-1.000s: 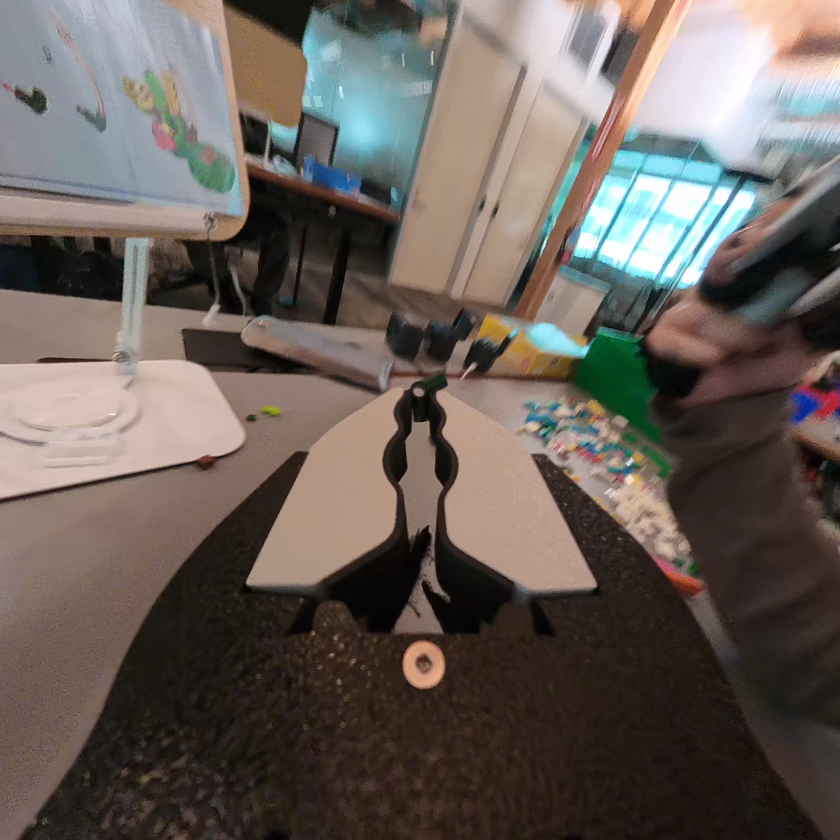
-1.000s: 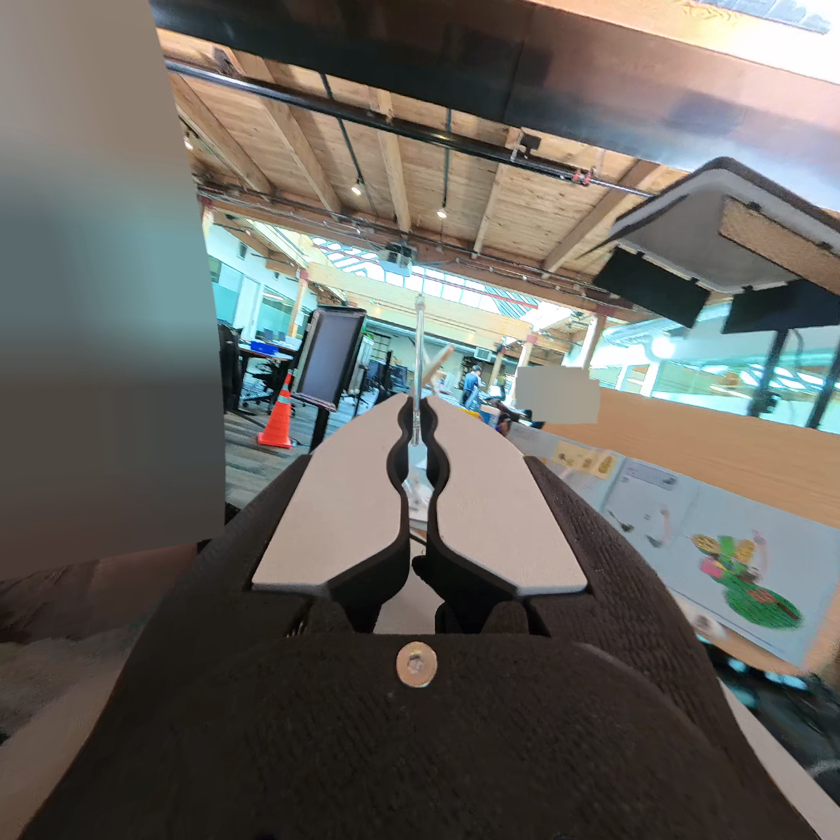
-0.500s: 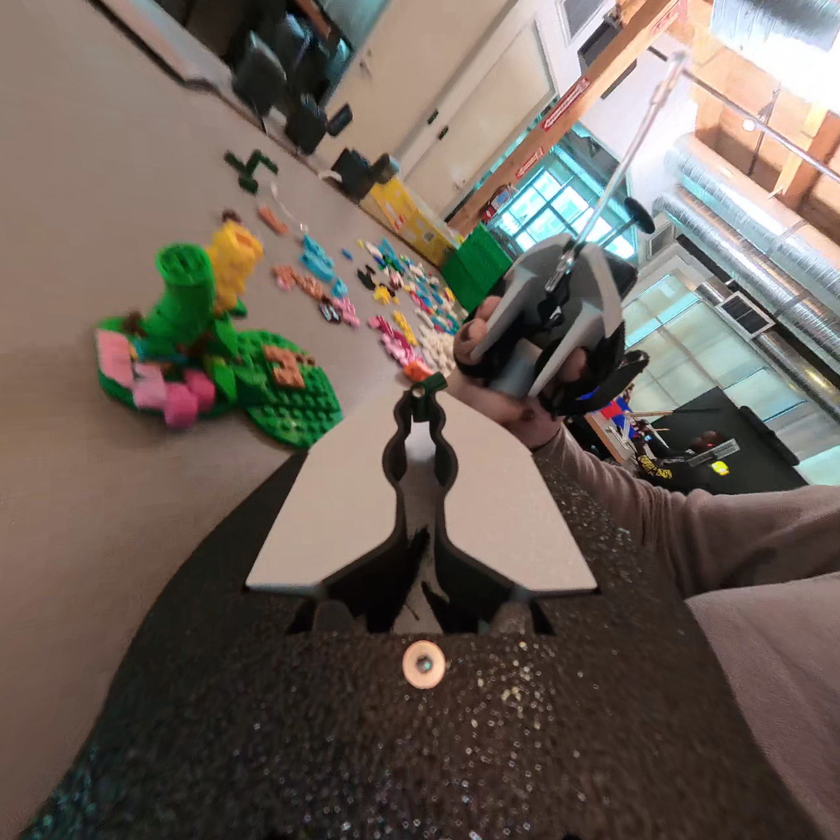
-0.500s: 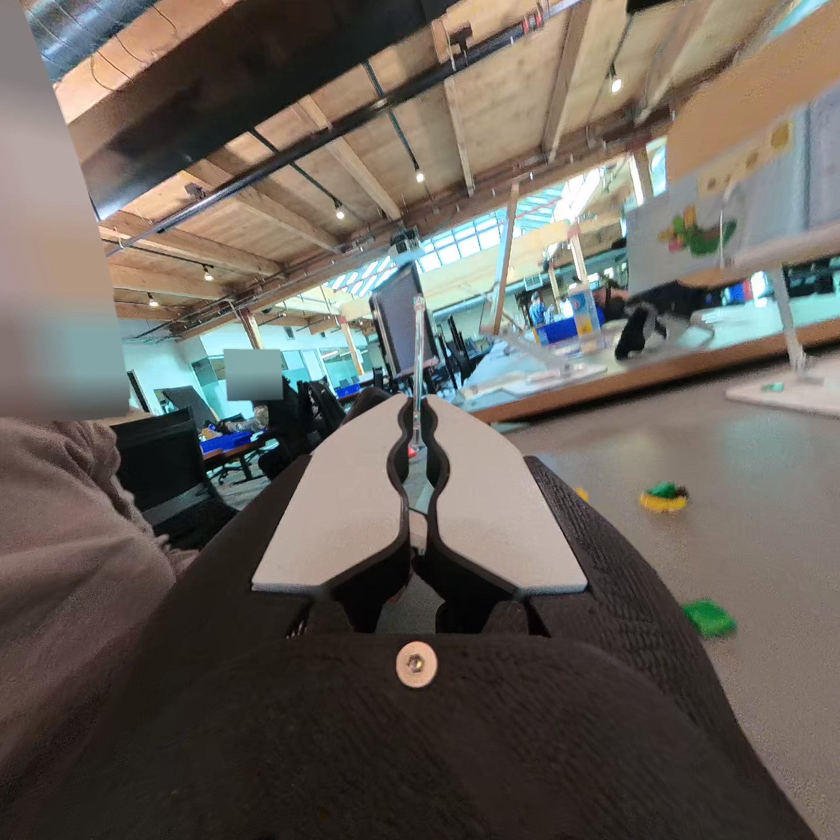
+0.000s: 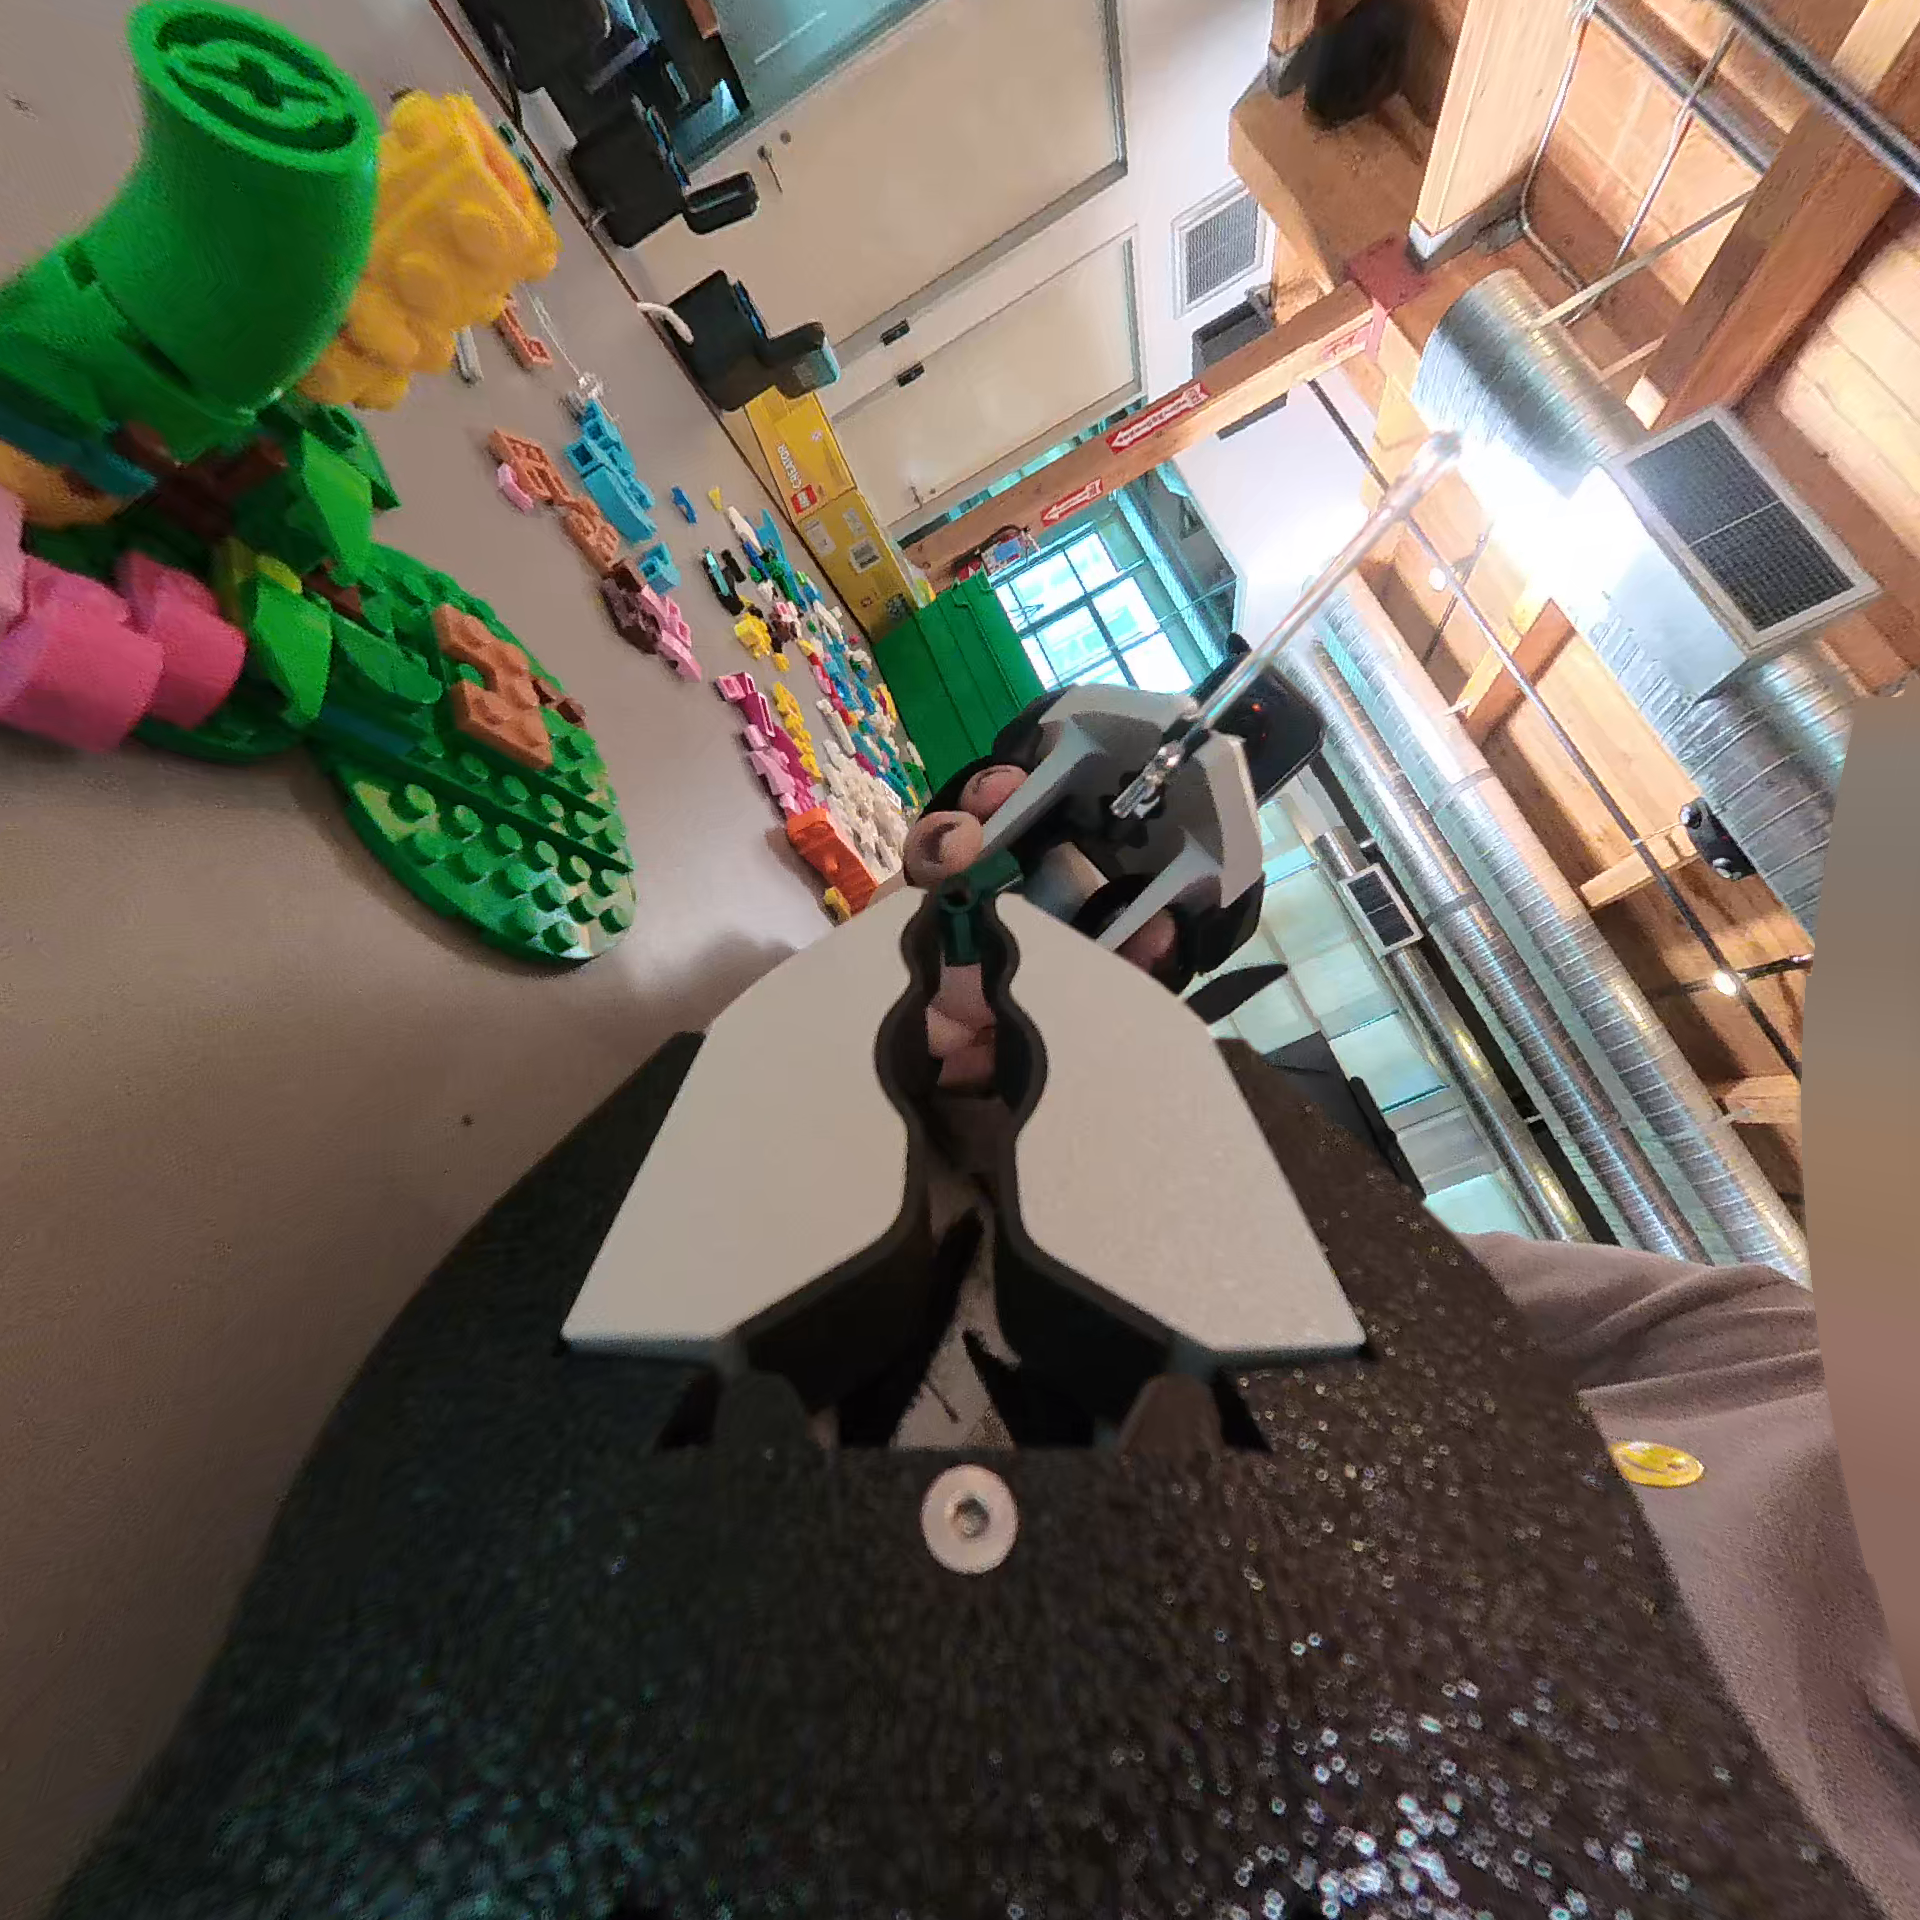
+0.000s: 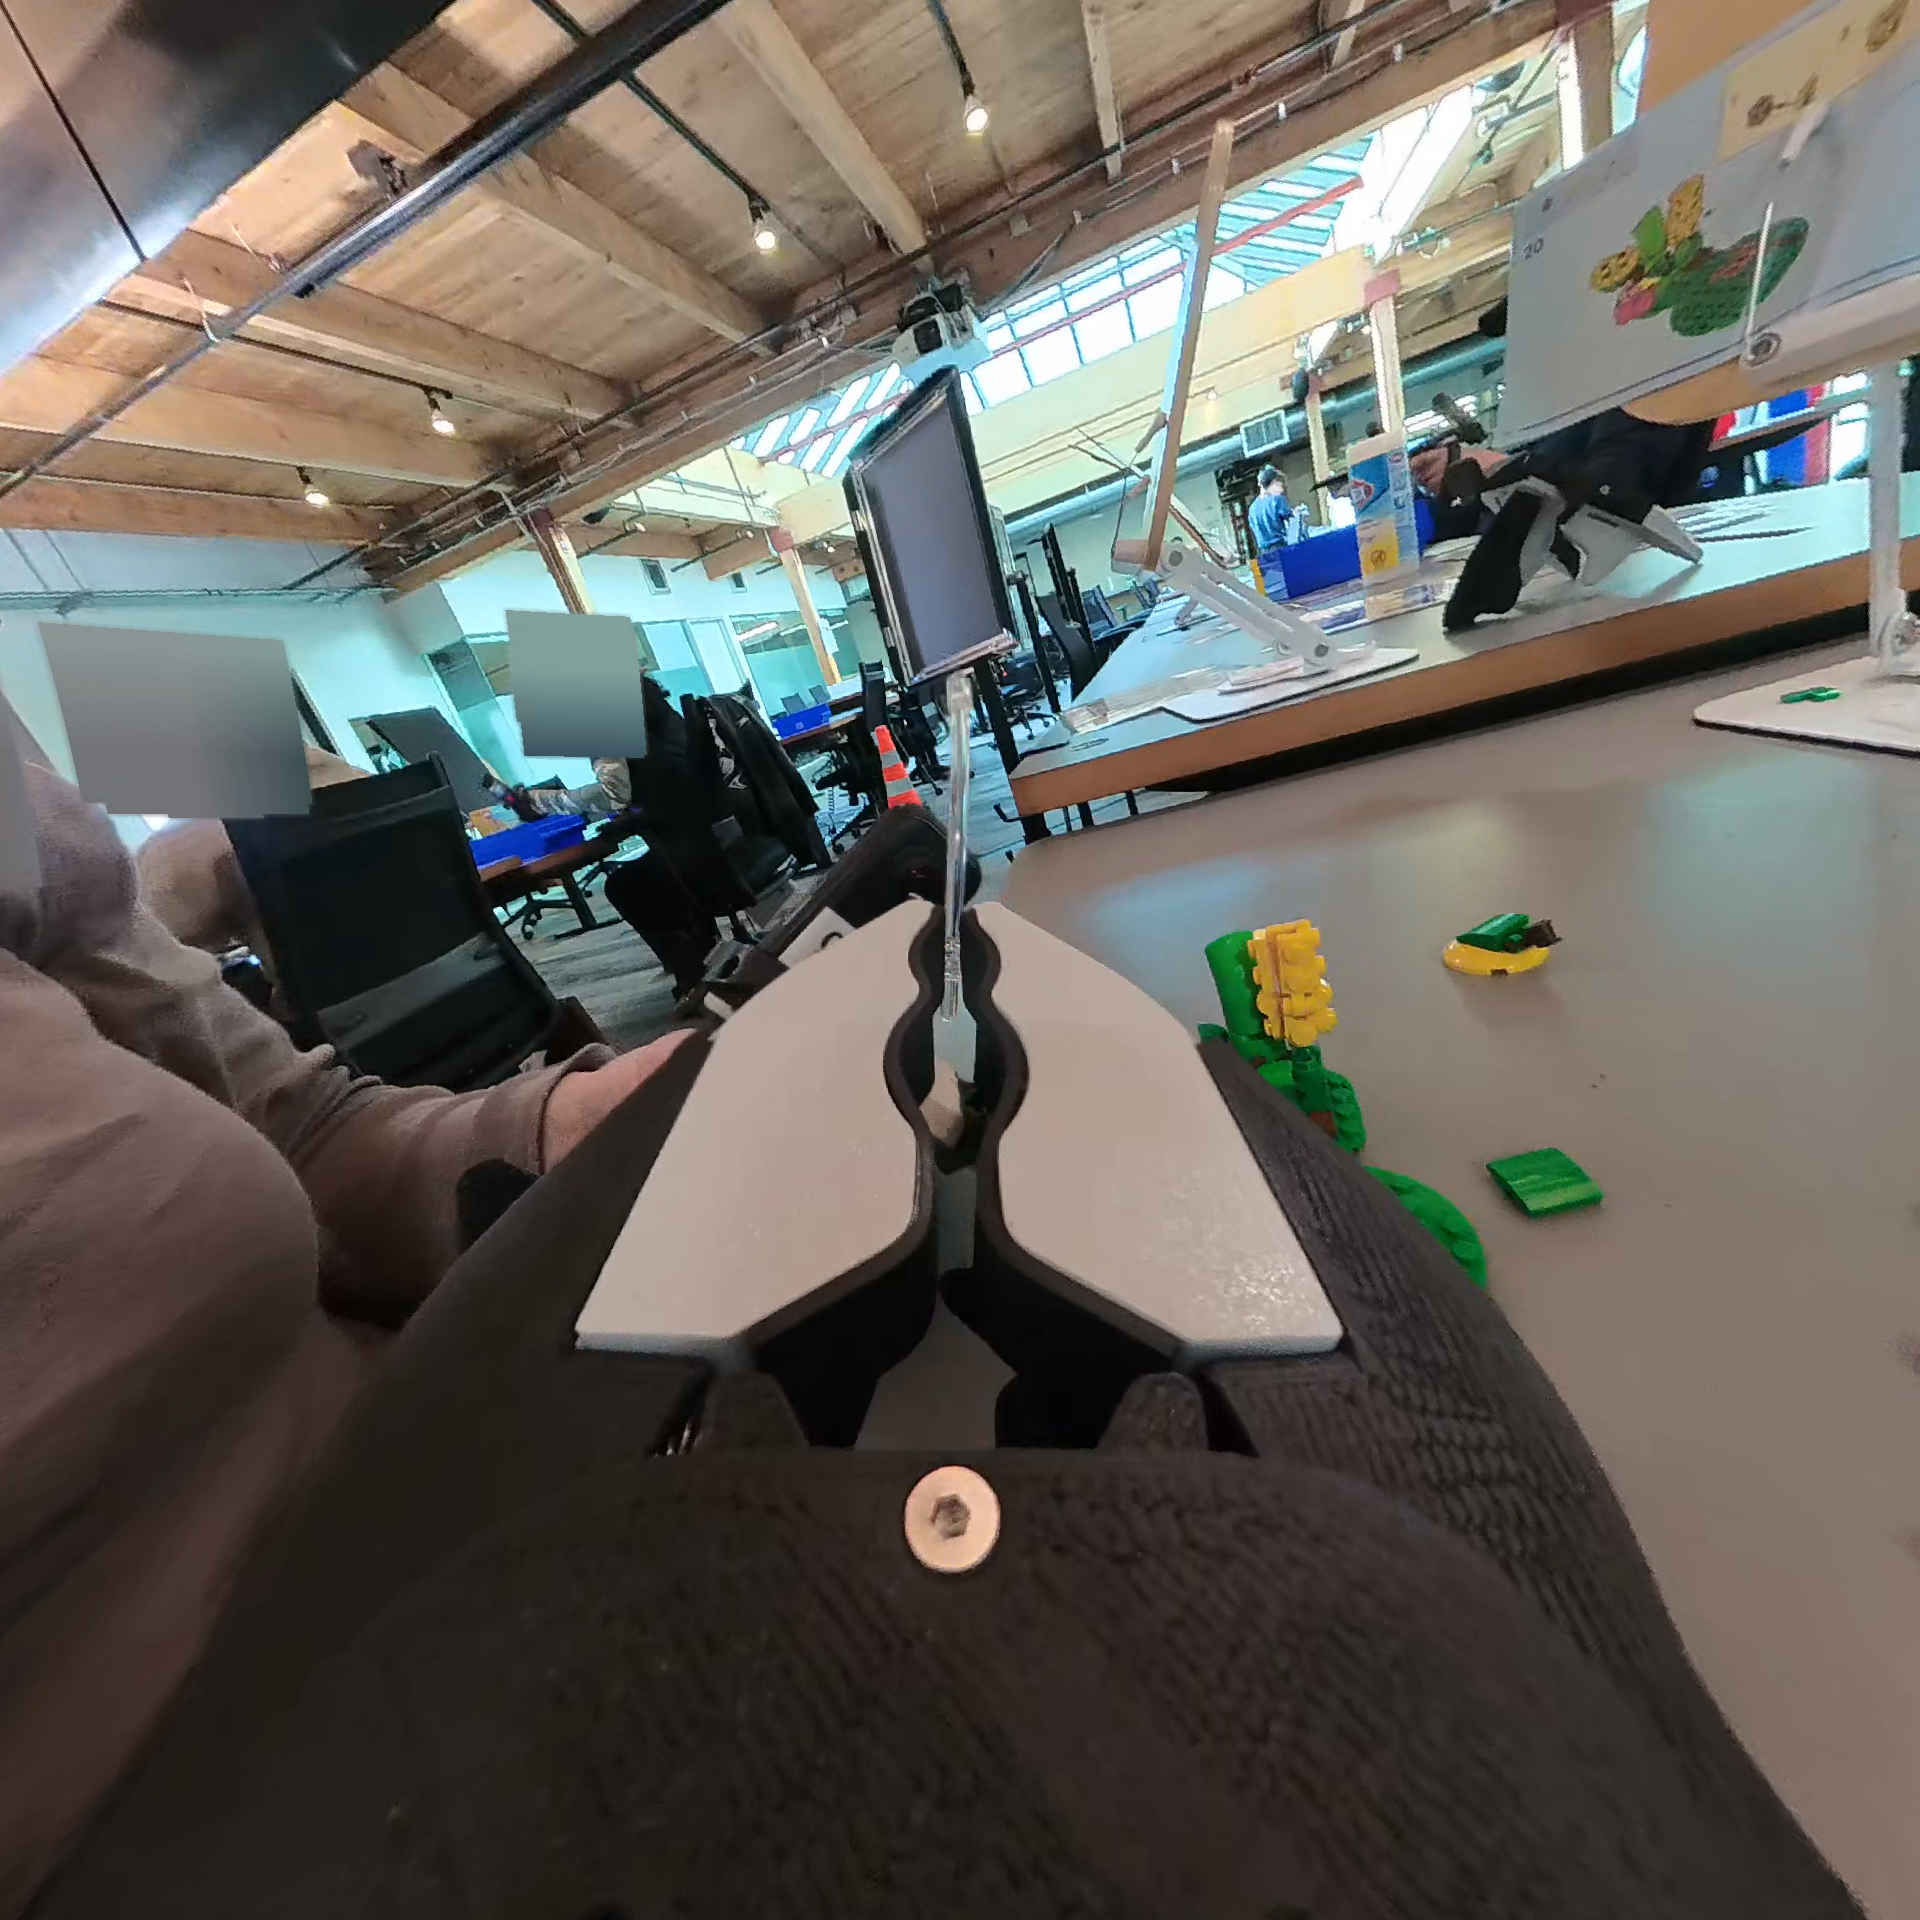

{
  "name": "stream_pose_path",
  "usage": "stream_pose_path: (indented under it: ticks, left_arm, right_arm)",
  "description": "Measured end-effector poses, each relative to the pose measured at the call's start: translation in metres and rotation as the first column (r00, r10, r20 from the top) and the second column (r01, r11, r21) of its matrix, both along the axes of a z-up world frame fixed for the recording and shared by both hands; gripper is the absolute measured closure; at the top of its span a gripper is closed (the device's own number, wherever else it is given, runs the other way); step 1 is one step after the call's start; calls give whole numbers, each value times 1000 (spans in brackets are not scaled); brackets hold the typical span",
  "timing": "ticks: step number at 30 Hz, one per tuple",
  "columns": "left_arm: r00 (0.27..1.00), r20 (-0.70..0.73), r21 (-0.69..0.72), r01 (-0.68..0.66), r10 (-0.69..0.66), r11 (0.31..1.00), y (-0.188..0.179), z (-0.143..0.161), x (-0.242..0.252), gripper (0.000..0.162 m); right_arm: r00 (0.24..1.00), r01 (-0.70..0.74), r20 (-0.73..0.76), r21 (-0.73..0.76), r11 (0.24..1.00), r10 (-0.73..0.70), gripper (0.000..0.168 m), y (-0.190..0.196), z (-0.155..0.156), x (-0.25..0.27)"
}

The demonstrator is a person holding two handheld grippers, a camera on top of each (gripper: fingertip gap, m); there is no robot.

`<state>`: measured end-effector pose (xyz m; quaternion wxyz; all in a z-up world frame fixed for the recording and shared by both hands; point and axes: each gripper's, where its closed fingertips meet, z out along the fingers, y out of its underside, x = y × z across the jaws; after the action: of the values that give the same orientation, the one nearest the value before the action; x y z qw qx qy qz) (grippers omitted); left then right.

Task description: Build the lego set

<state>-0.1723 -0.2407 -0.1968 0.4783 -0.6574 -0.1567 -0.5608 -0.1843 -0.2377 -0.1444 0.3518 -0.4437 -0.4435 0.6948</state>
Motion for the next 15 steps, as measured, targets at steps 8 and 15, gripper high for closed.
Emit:
stream_pose_path:
  ticks: [8, 15]
  left_arm:
    - [998, 59, 53, 17, -21, 998, -4, 10, -1, 155]
    - [990, 139, 48, 18, -24, 999, -3, 14, -5, 155]
  right_arm:
    - [998, 7, 60, 51, 999, -10, 168, -5, -7, -6]
    - [998, 16, 61, 96, 995, -22, 168, -8, -8, -7]
